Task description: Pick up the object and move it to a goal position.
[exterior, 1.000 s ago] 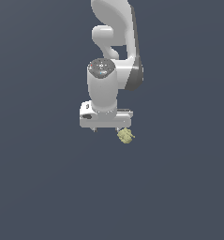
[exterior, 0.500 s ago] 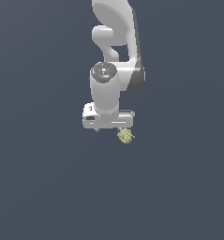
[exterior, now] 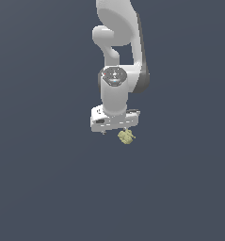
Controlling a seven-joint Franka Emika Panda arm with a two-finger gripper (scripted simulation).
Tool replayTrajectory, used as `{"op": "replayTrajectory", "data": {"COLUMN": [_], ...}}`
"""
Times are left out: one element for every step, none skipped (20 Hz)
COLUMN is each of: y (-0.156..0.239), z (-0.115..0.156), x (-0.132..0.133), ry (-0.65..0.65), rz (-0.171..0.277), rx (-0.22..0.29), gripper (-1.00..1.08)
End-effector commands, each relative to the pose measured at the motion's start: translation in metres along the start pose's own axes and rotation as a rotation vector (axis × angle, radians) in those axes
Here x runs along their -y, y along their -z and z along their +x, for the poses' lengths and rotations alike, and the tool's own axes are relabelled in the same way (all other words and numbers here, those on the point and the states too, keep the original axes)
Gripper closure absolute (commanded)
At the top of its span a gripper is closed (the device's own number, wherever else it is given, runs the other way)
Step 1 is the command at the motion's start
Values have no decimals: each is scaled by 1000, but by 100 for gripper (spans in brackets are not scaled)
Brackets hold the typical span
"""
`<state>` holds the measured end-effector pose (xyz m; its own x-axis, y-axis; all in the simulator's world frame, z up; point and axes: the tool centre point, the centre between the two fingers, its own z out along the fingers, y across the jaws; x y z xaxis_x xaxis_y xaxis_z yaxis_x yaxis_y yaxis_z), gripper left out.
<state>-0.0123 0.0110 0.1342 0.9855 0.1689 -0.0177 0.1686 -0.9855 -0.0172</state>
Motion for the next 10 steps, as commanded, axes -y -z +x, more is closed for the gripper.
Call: {"op": "replayTrajectory", "data": {"y": [-8, -12, -15, -19, -22, -25, -28, -31, -33, -35], "z": [-3, -4, -6, -8, -9, -11, -13, -14, -15, -17], "x": [12, 17, 23, 29, 34, 39, 44, 49, 53, 56], "ry": [75, 110, 147, 184, 219, 252, 282, 310, 335, 359], "rz": [-5, -7, -10, -12, -13, -15, -16, -17, -18, -19], "rx": [-1, -2, -3, -4, -5, -6, -7, -8, -9, -9], "gripper": [-92, -92, -92, -92, -92, -92, -92, -92, -92, -92]}}
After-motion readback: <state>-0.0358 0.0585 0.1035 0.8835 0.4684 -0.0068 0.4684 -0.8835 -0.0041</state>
